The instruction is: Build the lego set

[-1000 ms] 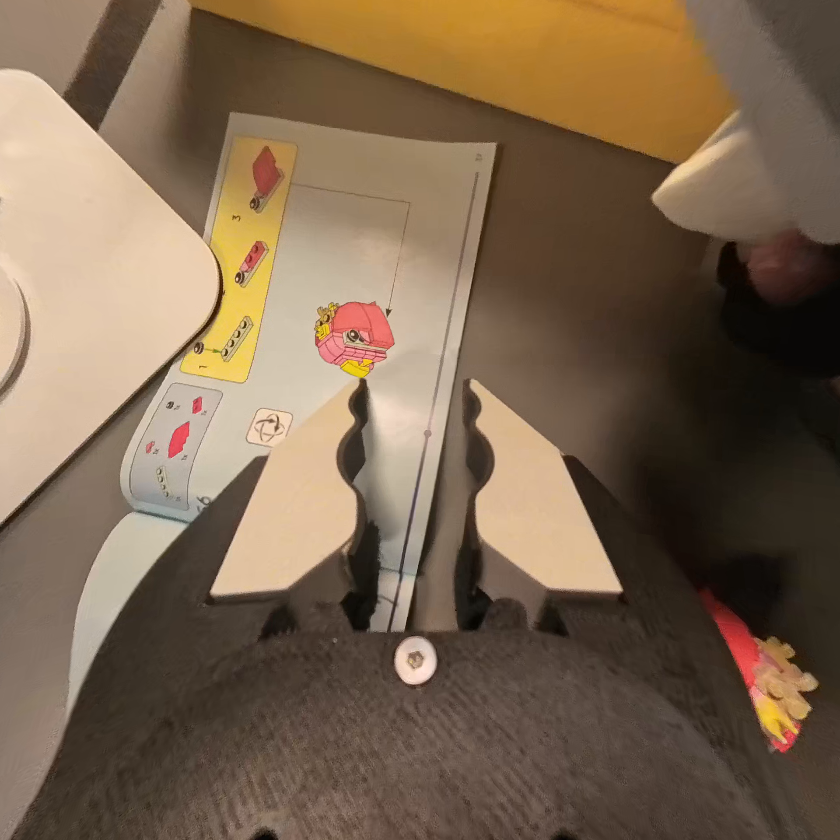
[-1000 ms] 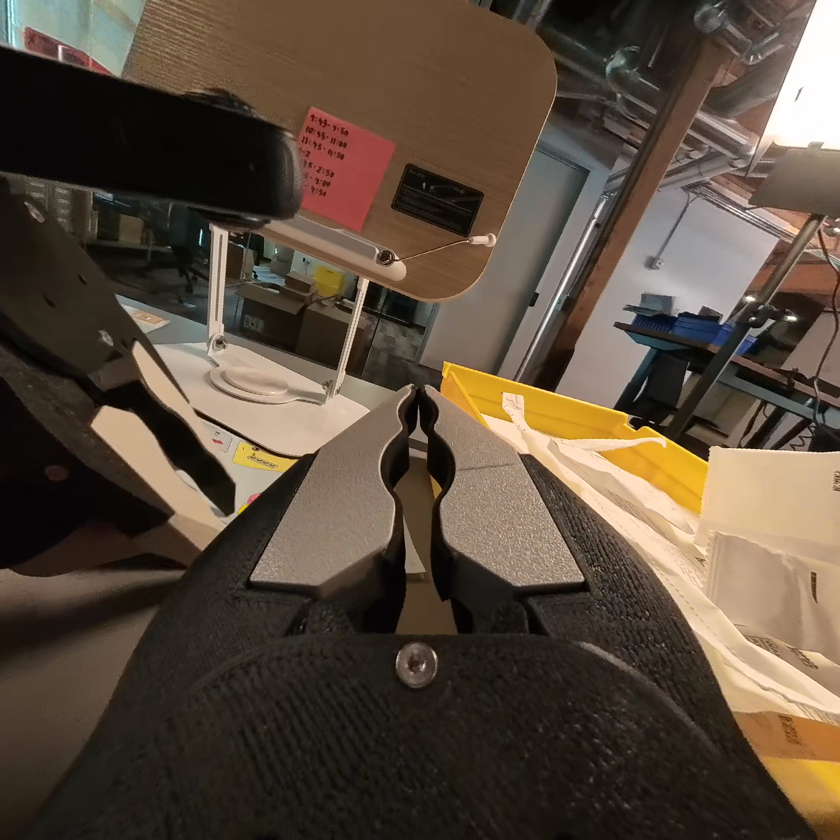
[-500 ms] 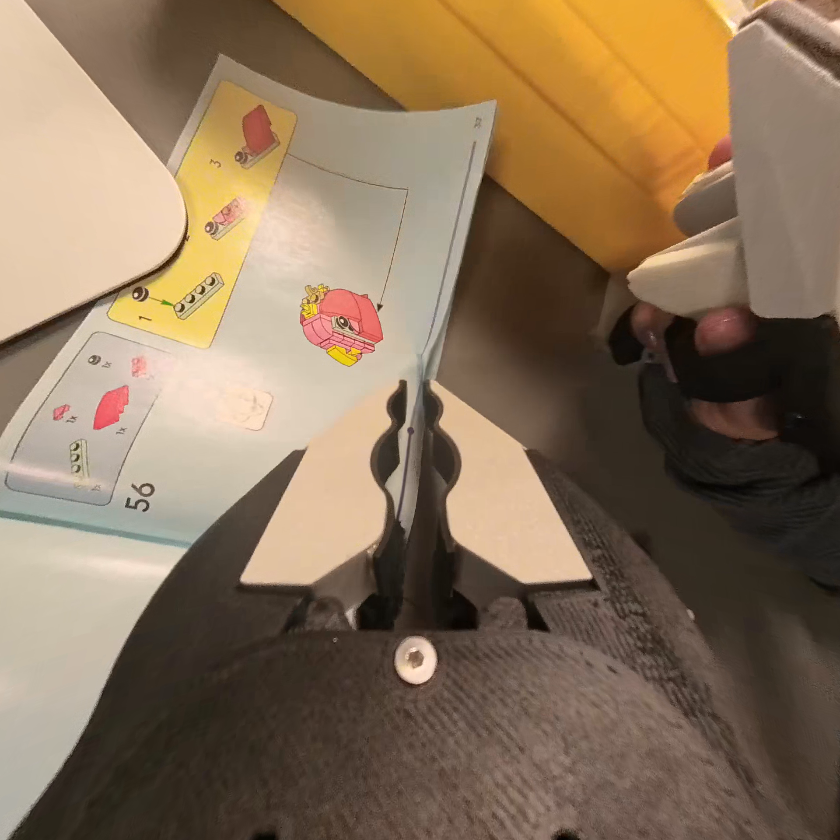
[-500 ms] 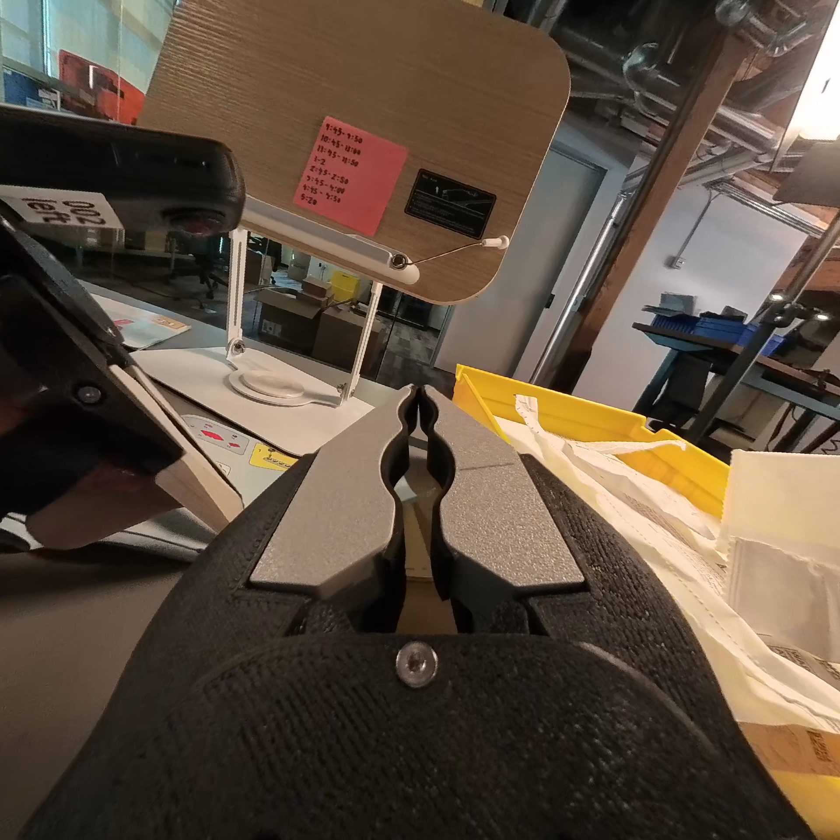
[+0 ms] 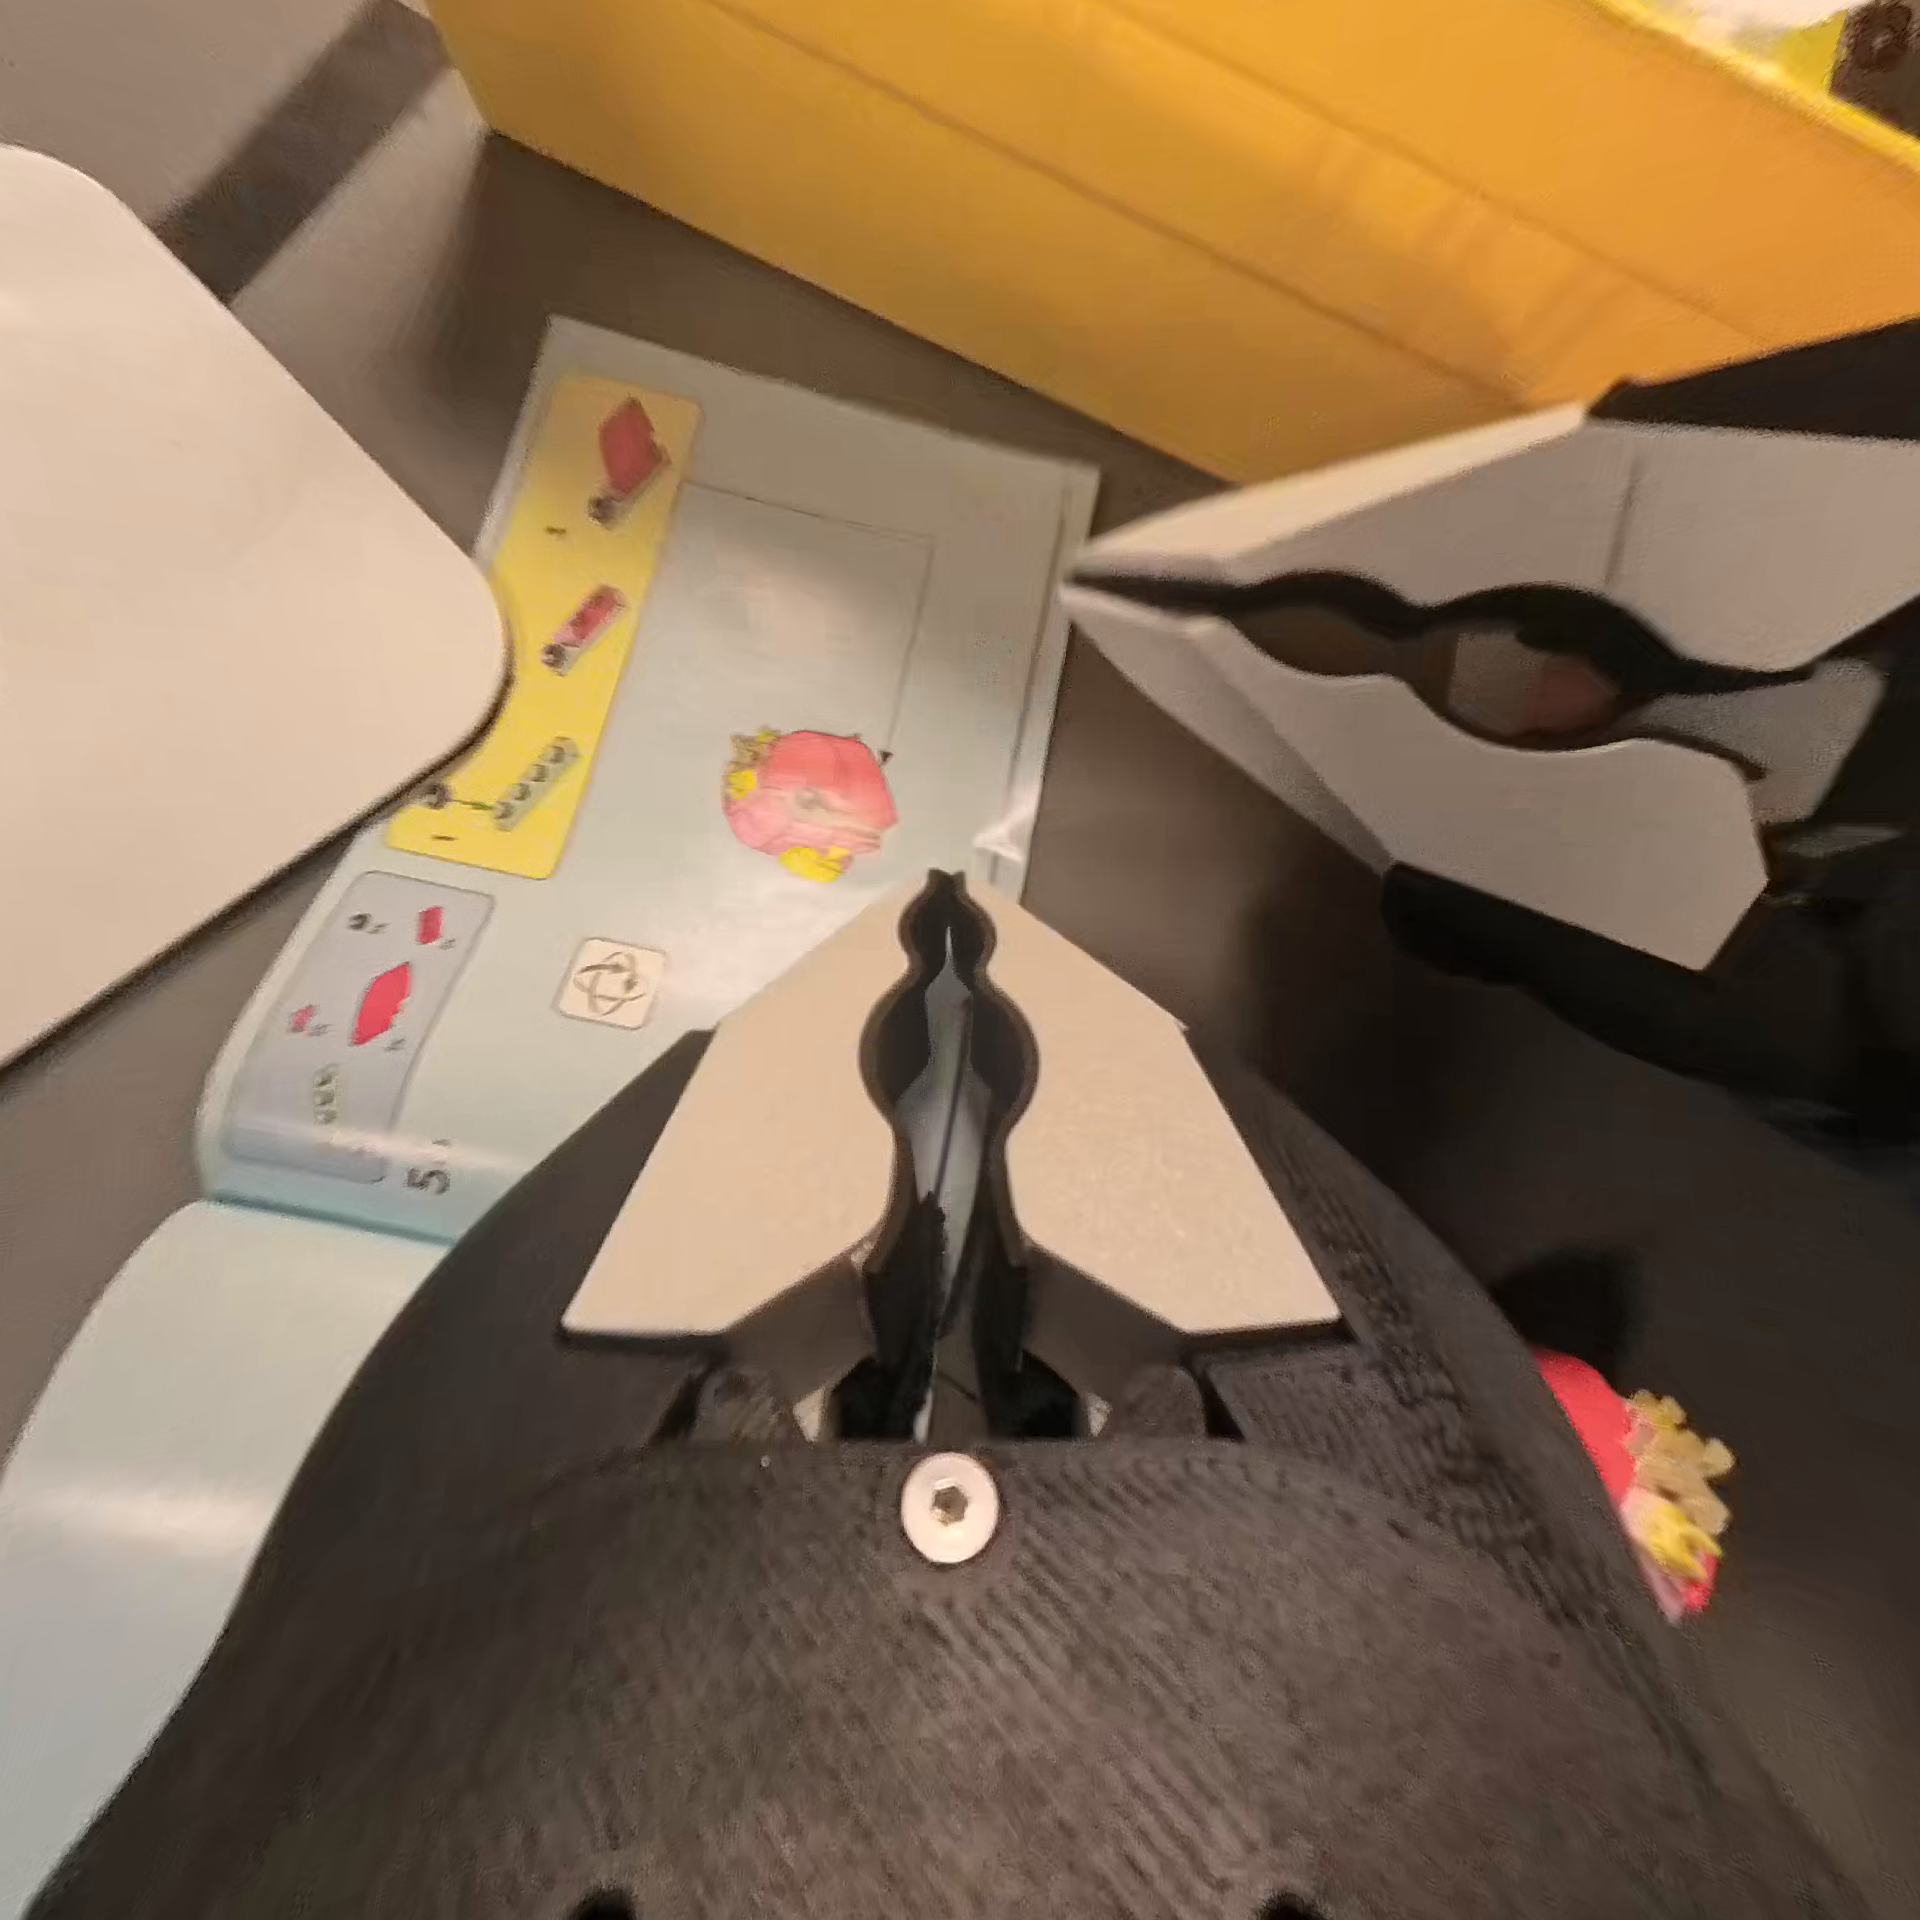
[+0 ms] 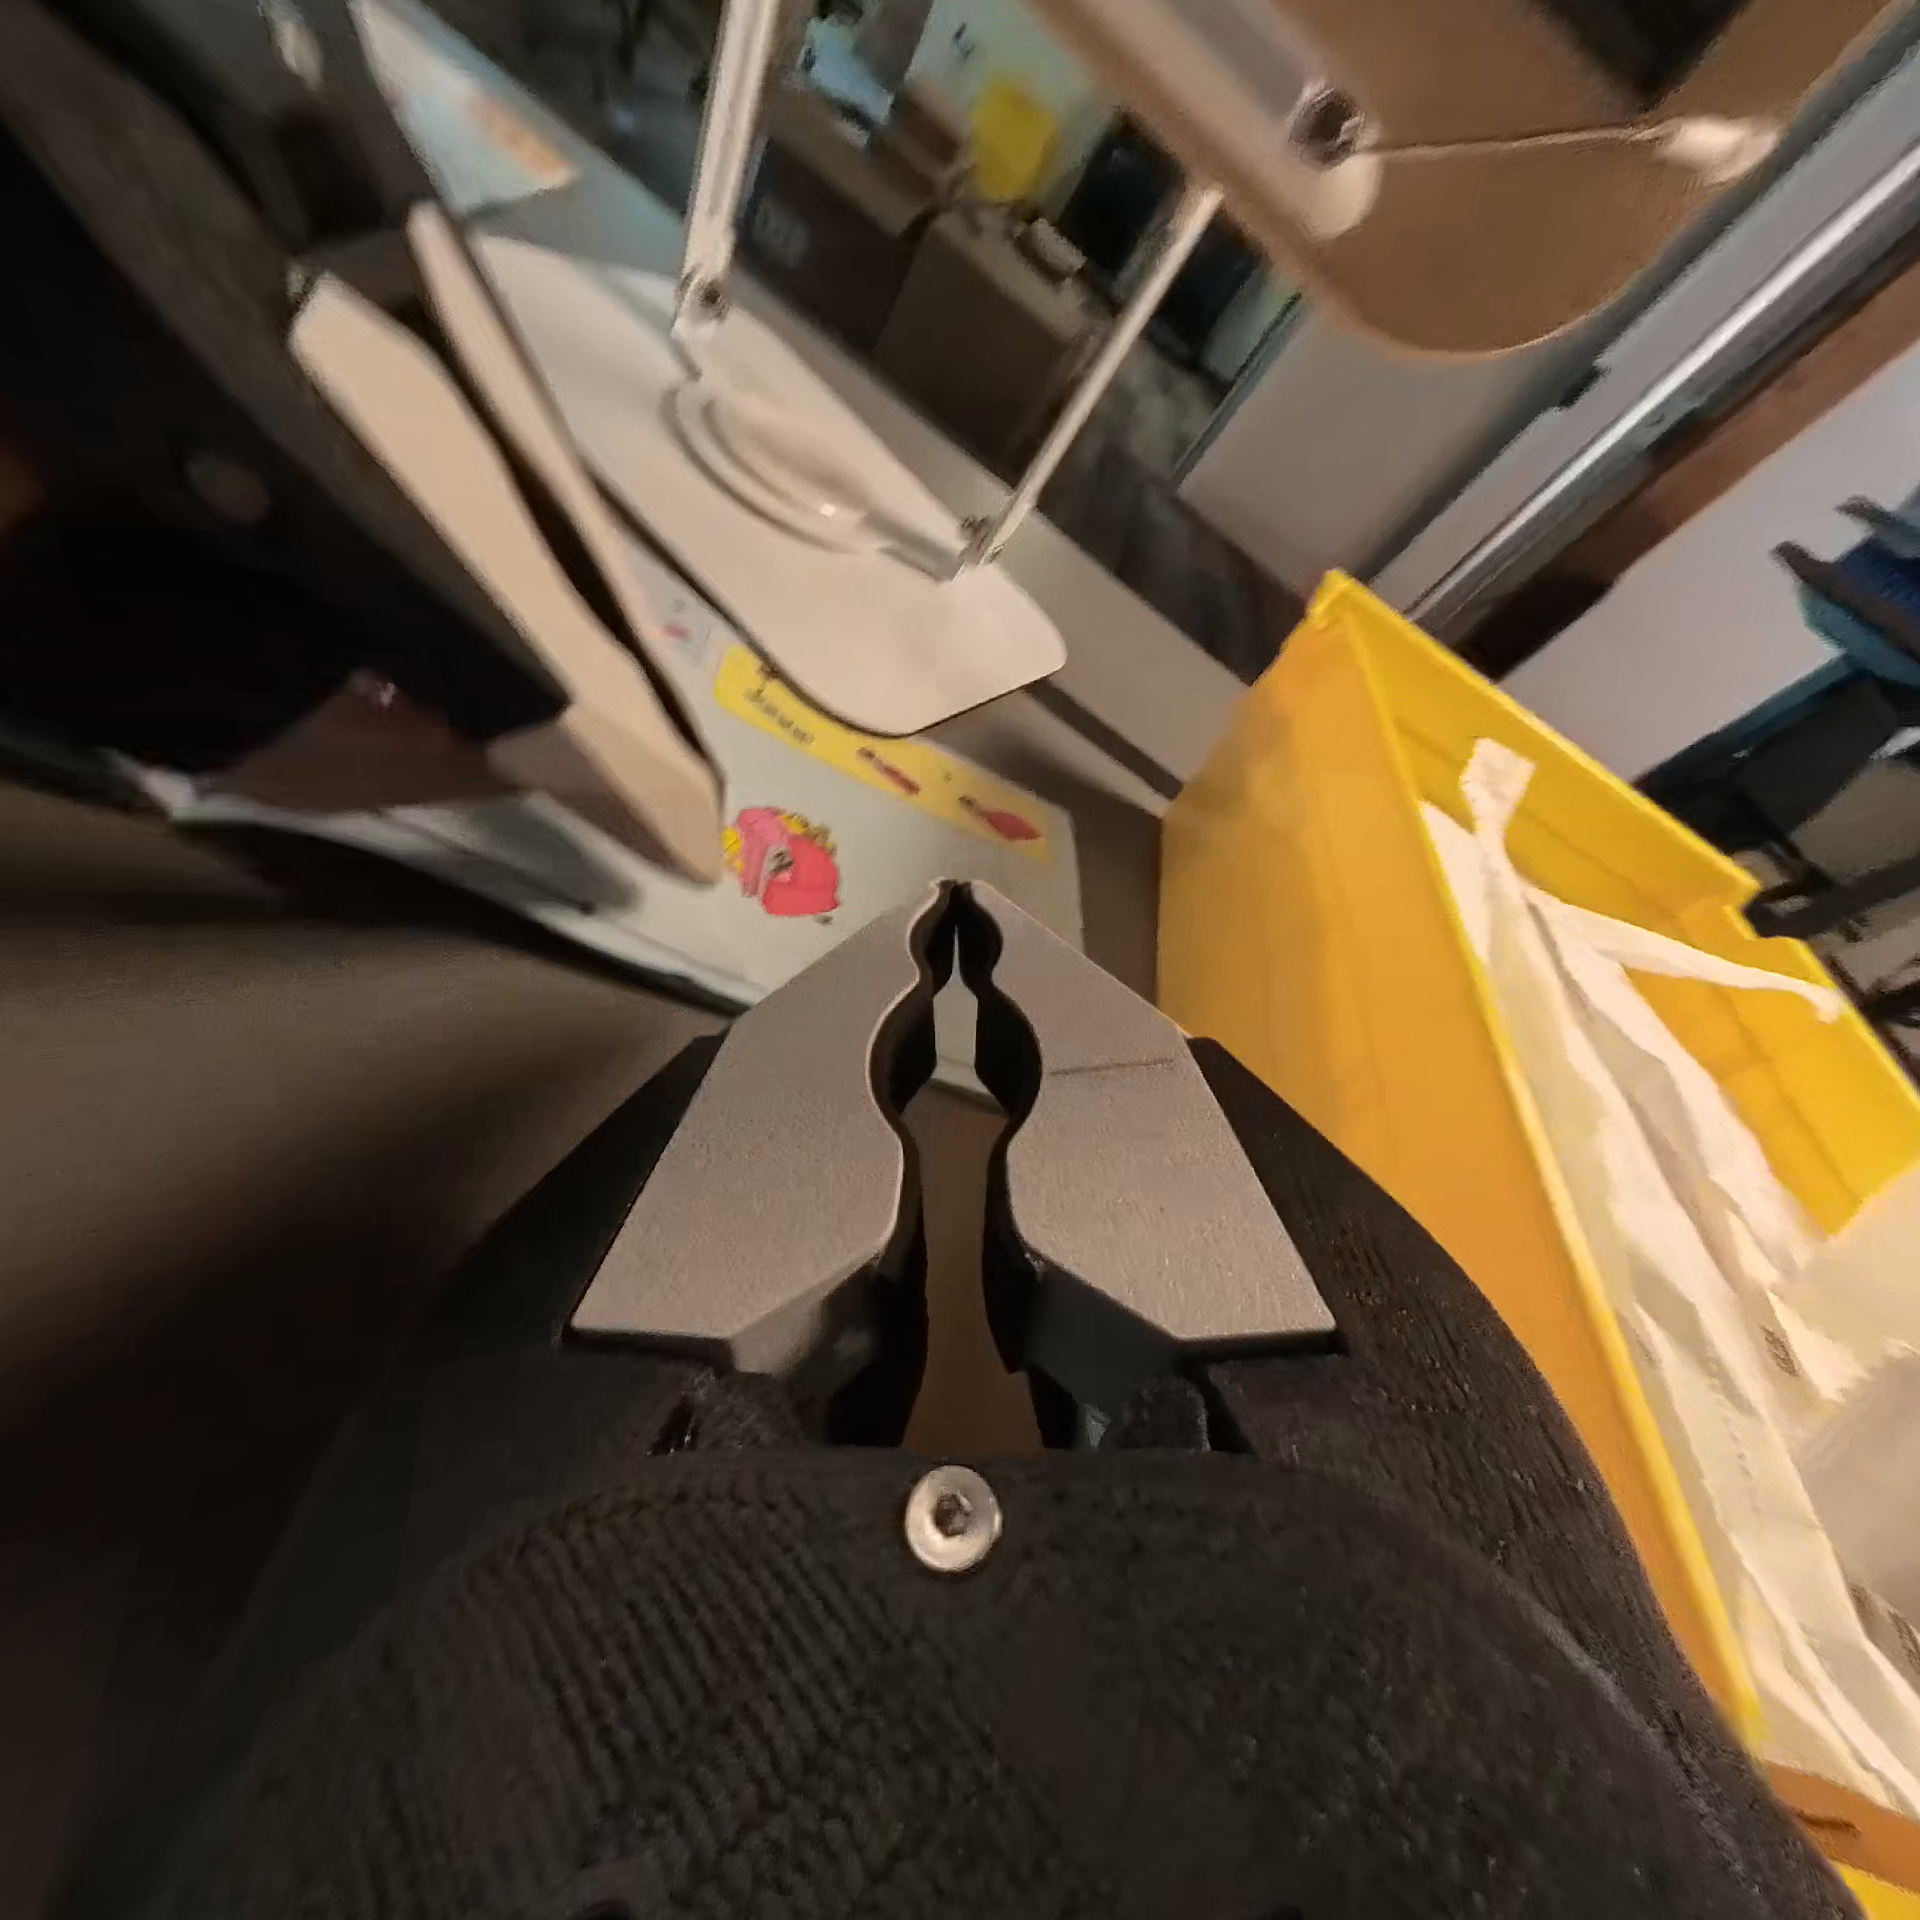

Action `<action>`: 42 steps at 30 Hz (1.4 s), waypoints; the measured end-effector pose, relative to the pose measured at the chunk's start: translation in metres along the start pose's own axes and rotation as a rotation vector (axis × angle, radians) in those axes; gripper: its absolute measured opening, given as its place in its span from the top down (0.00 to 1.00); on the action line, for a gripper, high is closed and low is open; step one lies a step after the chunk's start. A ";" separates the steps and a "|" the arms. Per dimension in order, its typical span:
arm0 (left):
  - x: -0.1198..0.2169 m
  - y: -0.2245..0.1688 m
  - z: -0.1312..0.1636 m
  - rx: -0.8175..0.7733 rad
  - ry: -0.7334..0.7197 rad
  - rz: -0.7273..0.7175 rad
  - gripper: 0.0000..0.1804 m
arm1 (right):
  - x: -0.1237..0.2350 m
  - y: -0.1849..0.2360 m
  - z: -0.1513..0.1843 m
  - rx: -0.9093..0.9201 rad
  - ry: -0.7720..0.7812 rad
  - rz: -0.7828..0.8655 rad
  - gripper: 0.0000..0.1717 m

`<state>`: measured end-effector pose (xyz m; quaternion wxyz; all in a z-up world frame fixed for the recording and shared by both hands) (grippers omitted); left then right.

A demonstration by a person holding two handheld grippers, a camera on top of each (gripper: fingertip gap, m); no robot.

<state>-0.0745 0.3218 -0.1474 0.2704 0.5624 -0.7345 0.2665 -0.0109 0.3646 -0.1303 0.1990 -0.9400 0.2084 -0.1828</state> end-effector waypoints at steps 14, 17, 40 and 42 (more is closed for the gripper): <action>0.004 -0.007 -0.002 -0.172 0.019 -0.027 0.77 | 0.018 -0.022 -0.011 -0.028 -0.209 0.169 1.00; -0.001 -0.009 -0.001 -0.199 0.036 -0.047 0.83 | 0.019 -0.025 -0.011 -0.051 -0.223 0.176 1.00; -0.008 -0.008 -0.006 -0.283 0.038 -0.189 0.97 | 0.017 -0.024 -0.012 -0.062 -0.221 0.164 1.00; -0.011 -0.012 -0.006 -0.280 0.036 -0.171 0.93 | 0.017 -0.025 -0.012 -0.067 -0.225 0.166 1.00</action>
Point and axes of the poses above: each gripper's, where its closed fingertips meet, x back along the fingers, z out of its underside, y = z × x across the jaws, the point moved 5 cm from there along x, back along the fingers, and after that the axes turned 5 degrees about -x, right-handed, at the moved point
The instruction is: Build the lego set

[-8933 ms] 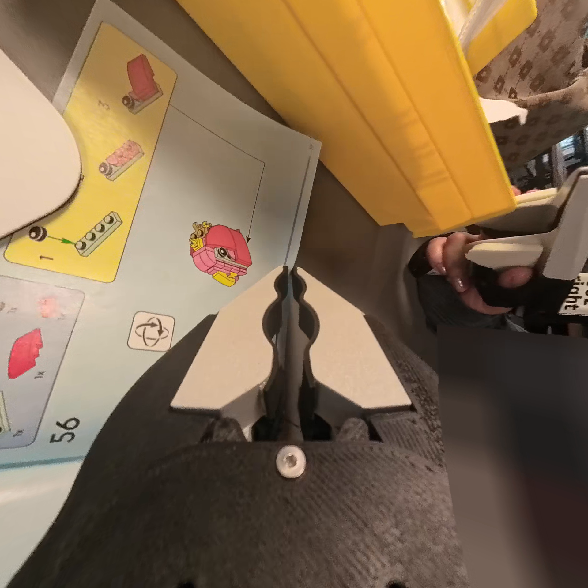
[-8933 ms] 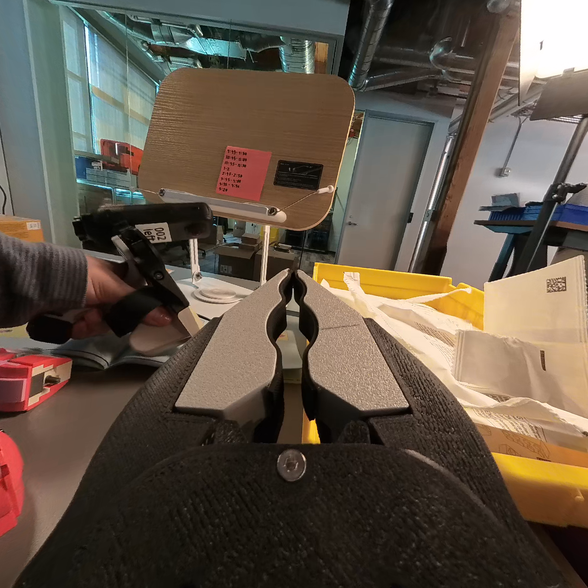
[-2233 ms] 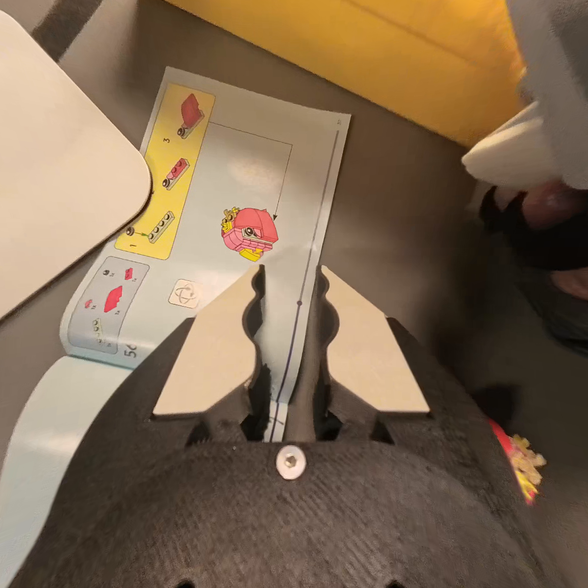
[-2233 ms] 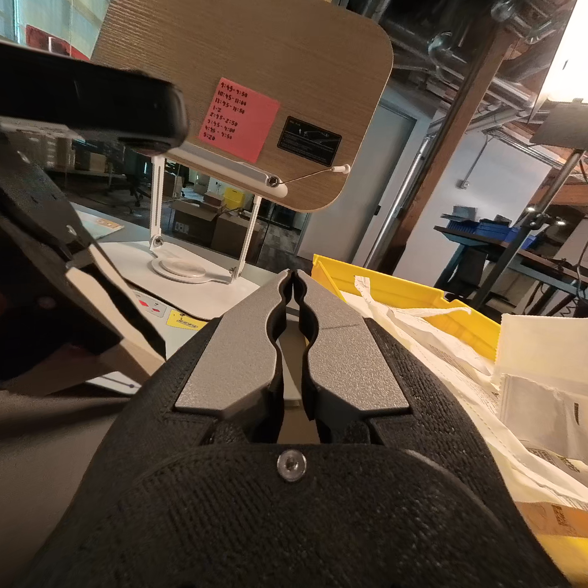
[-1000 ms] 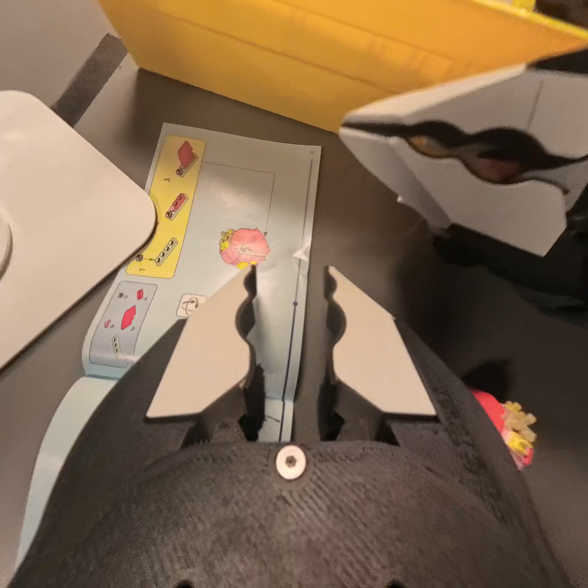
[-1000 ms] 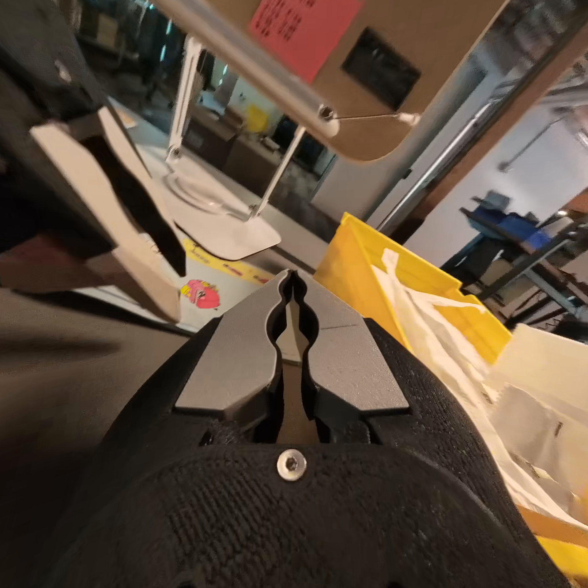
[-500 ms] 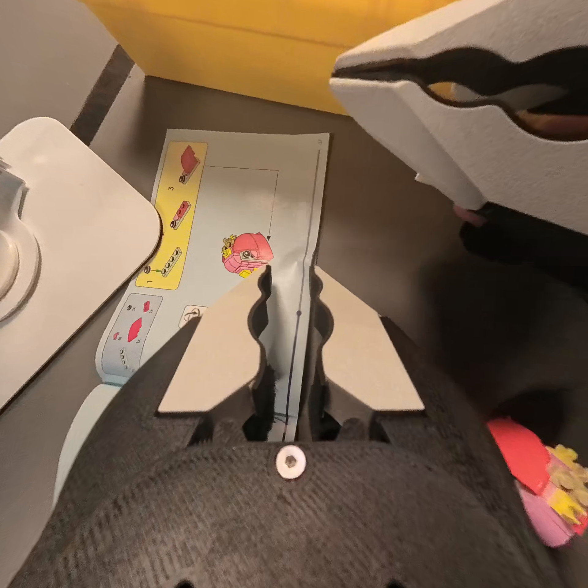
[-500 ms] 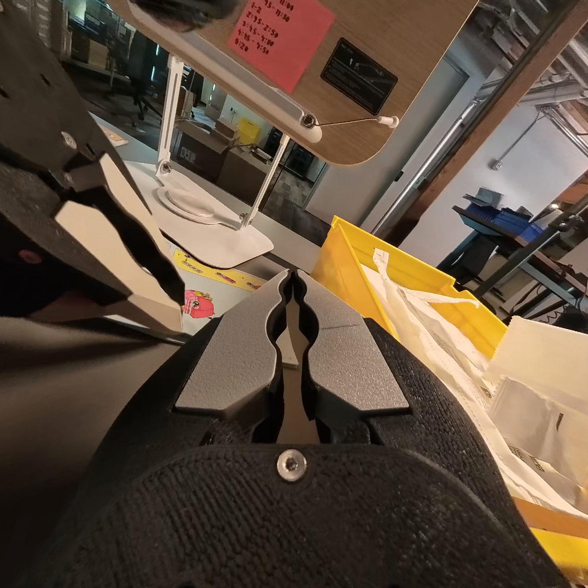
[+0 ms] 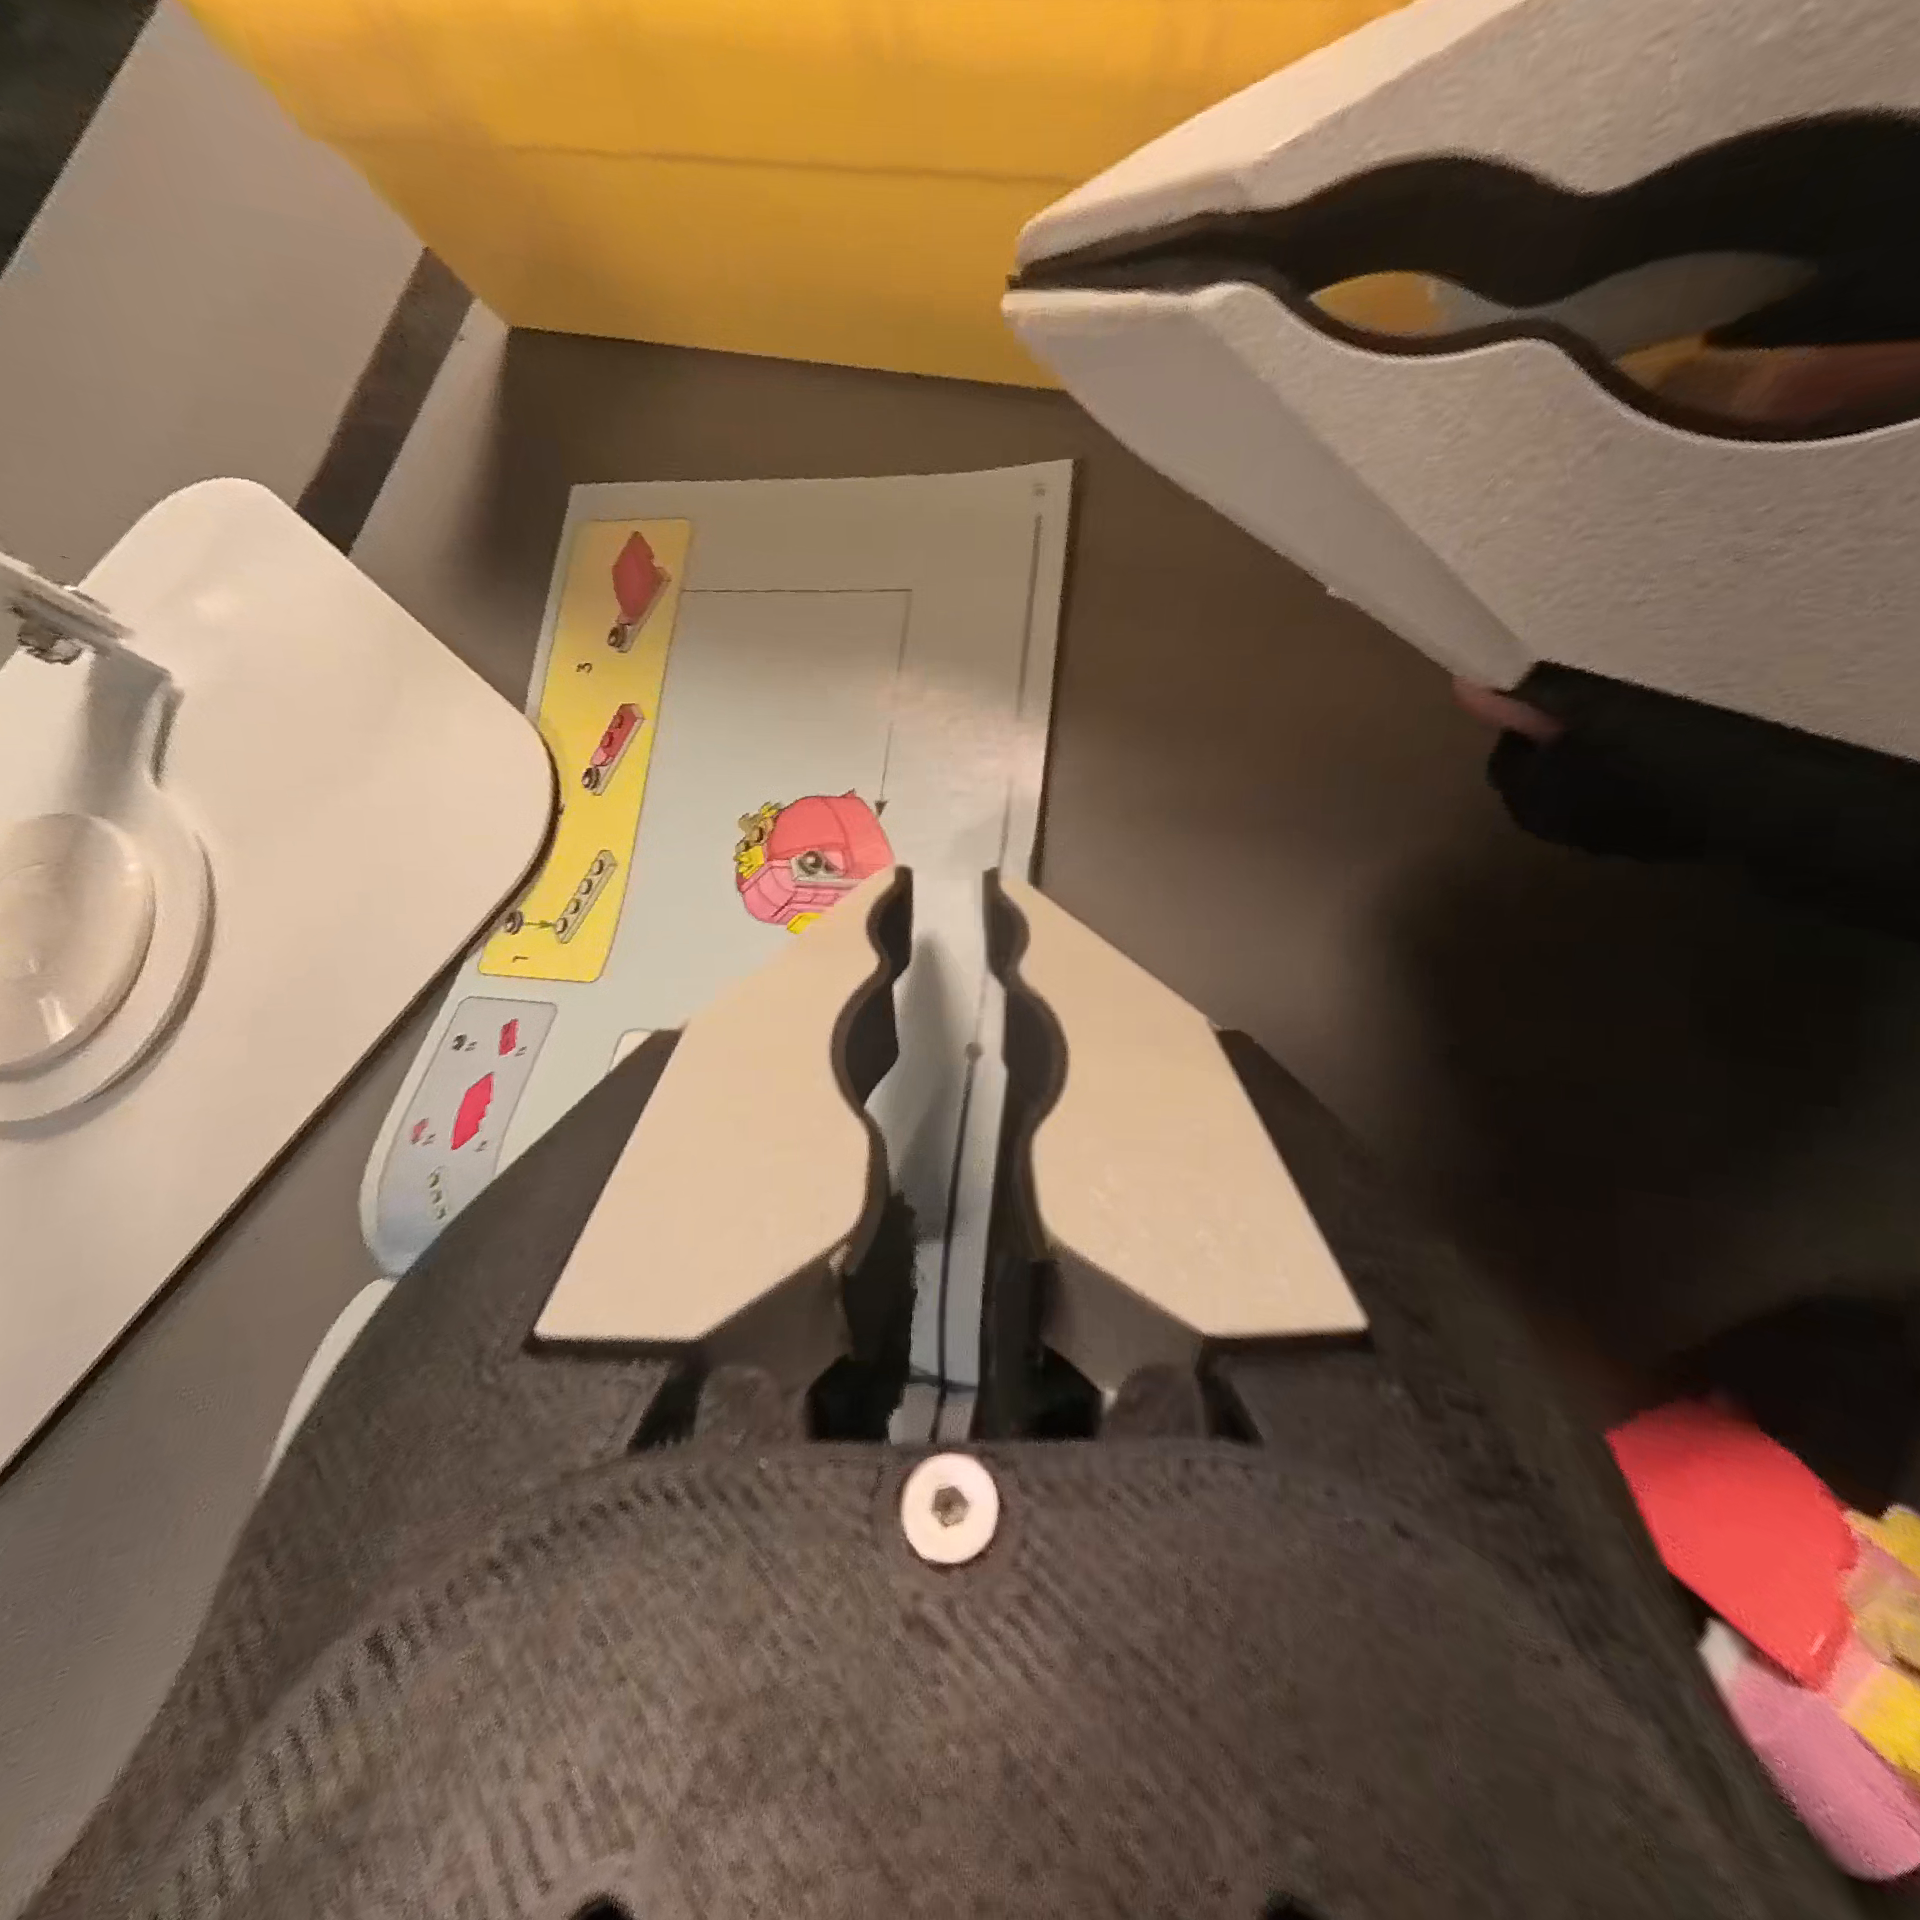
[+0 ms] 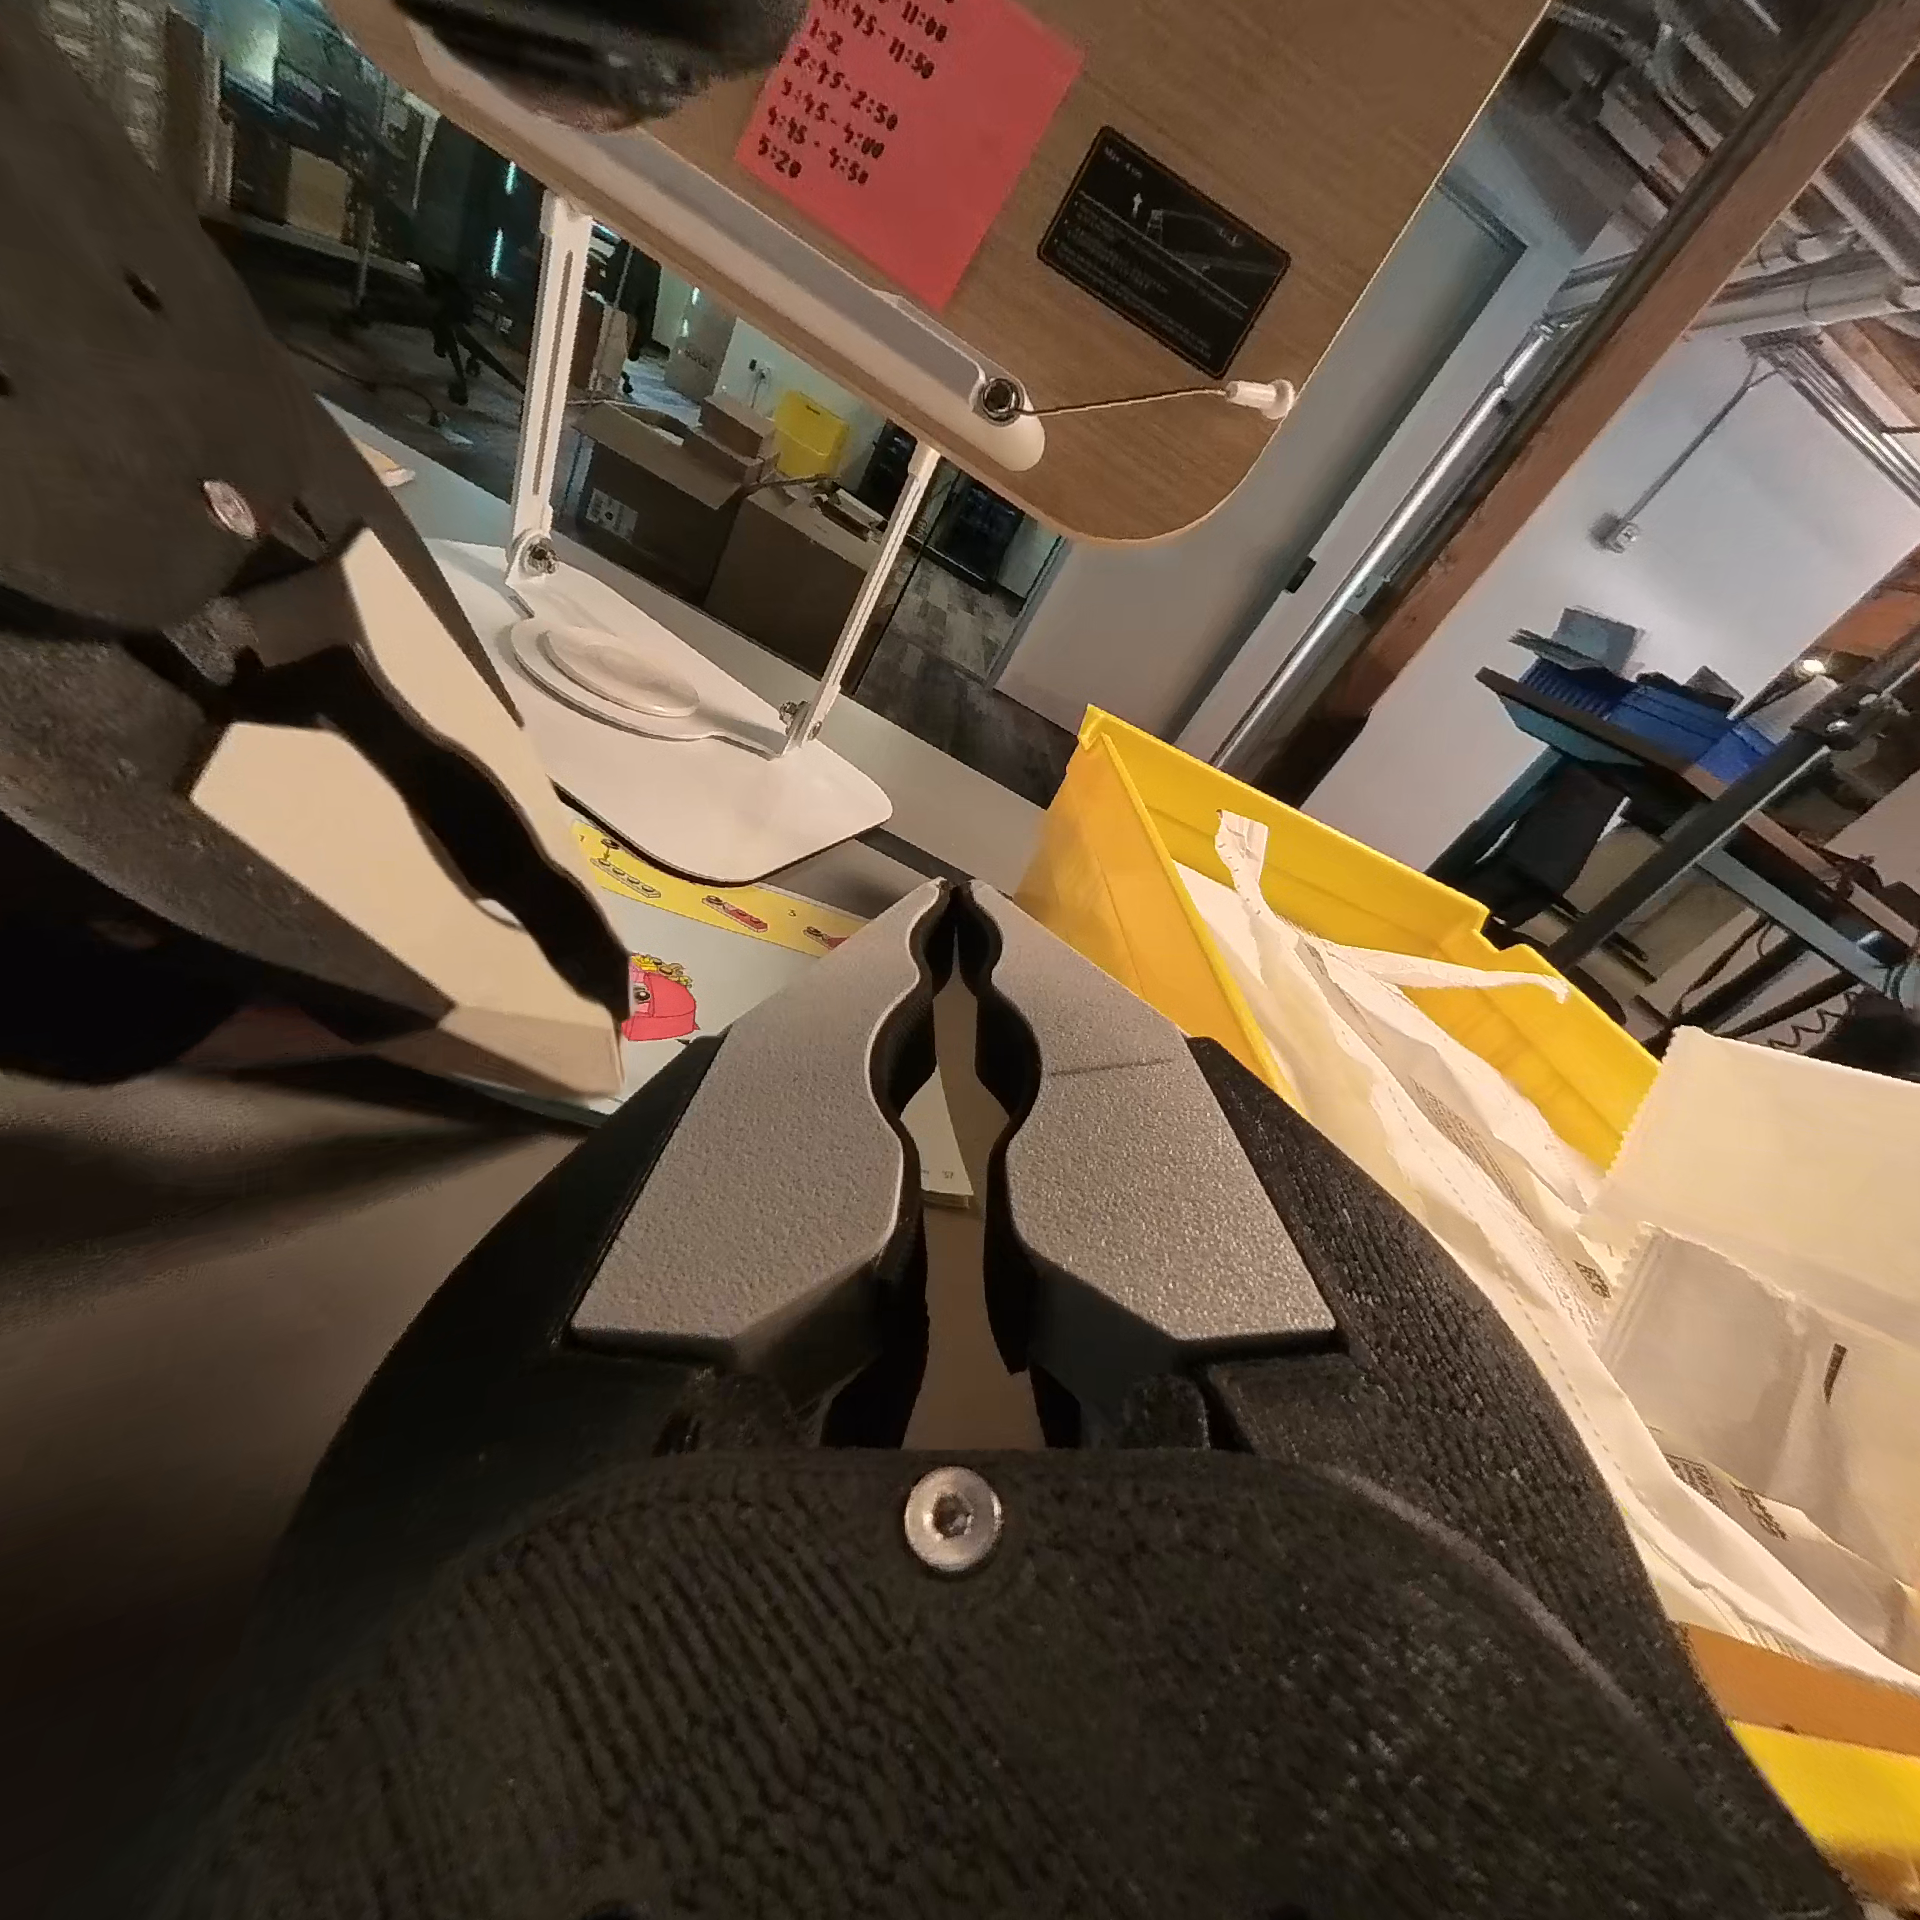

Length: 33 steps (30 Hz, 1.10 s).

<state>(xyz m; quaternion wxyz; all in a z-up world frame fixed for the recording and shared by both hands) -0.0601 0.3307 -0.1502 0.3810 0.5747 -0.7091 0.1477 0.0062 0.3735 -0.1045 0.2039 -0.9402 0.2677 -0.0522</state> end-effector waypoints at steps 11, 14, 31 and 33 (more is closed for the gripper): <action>-0.006 -0.004 0.001 -0.019 0.021 -0.007 0.87 | -0.001 0.000 0.000 -0.005 0.002 -0.002 1.00; -0.004 -0.002 -0.002 -0.077 0.012 -0.067 0.88 | -0.001 -0.001 0.000 -0.011 0.001 0.000 1.00; -0.002 -0.002 0.005 -0.165 0.080 -0.052 0.85 | -0.001 -0.002 0.000 -0.022 0.001 0.004 1.00; 0.001 0.001 0.004 -0.143 0.071 -0.070 0.85 | -0.001 -0.002 0.000 -0.021 0.001 0.004 1.00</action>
Point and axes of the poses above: each gripper's, where its closed fingertips meet, x back along the fingers, z out of its underside, y = z × x across the jaws, the point moved 5 cm from there along x, back along the fingers, and after that the axes turned 5 degrees about -x, right-handed, at the moved point
